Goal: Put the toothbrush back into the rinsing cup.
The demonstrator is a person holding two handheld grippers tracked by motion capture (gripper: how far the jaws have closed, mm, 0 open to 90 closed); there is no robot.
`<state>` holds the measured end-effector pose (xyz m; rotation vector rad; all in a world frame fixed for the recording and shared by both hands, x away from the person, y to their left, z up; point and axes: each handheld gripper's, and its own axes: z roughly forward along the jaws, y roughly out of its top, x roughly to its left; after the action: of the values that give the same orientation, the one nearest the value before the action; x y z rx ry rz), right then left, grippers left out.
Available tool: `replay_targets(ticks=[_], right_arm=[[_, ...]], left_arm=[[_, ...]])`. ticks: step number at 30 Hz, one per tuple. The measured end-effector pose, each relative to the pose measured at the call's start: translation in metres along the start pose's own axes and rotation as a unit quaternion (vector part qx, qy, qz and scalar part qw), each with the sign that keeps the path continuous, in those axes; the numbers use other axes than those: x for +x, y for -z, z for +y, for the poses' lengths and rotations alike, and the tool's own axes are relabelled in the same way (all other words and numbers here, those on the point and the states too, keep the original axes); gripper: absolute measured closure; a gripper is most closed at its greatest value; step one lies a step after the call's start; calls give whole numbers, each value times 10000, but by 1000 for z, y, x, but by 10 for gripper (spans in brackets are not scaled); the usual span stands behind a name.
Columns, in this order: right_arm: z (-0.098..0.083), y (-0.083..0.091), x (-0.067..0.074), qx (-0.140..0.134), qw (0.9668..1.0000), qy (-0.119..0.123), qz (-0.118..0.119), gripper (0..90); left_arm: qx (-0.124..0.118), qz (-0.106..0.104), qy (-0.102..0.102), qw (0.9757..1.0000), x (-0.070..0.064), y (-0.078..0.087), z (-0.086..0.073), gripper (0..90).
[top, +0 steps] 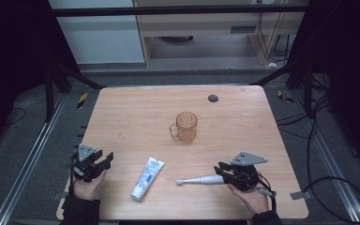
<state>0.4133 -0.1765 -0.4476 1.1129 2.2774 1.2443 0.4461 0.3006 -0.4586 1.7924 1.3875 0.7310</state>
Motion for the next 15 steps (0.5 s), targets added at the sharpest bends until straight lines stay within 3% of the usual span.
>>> replay_targets(ticks=[10,15], right_arm=[[-4,-12,10,359,9990,91,259,890],[-5,-15,15,420,9983,117,376,900]], left_arm=[[12,6,-3,10000,0,0,-1,523],[11,16,-17,10000,0,0,0,524]])
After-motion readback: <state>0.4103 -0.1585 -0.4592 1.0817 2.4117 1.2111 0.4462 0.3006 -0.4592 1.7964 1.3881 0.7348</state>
